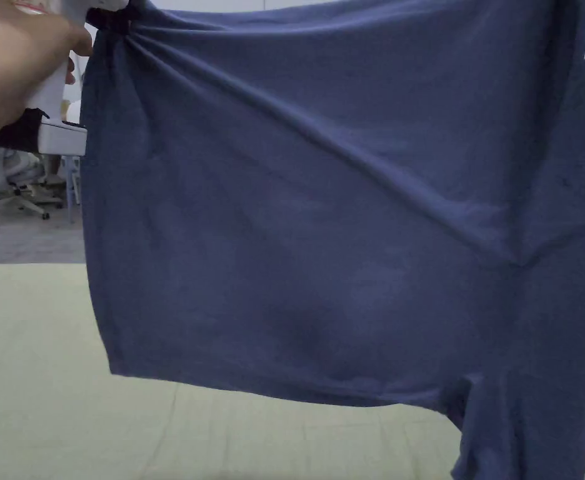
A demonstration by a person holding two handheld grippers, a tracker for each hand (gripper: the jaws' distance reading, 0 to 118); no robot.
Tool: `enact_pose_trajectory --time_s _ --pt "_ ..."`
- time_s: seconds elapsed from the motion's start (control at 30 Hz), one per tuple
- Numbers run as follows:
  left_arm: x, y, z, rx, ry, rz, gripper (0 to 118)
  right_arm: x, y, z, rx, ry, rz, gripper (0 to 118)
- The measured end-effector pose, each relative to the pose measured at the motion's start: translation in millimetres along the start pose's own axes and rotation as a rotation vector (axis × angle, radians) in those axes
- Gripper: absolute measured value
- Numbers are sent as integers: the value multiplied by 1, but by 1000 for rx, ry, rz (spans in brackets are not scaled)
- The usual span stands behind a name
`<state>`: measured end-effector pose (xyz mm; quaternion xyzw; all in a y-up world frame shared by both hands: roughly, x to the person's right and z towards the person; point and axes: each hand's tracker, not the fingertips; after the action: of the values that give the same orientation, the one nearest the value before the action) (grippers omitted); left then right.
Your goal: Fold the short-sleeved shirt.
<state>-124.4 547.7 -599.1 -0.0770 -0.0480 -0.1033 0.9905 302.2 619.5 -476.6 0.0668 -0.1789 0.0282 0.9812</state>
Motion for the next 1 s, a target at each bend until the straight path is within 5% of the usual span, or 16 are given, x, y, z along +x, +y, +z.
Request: enact_pose_trajectory --time_s 0.27,0.6,1.0 --pt "22 -82 -80 -83 -4 6 3 -29 -72 -39 -36 14 52 5" --pt "72 -276 -148 -354 -50 -27 3 -24 -333 -50 -403 56 -81 5" --pt "74 -380 -84 -454 -154 94 3 6 -472 34 -620 77 -108 5"
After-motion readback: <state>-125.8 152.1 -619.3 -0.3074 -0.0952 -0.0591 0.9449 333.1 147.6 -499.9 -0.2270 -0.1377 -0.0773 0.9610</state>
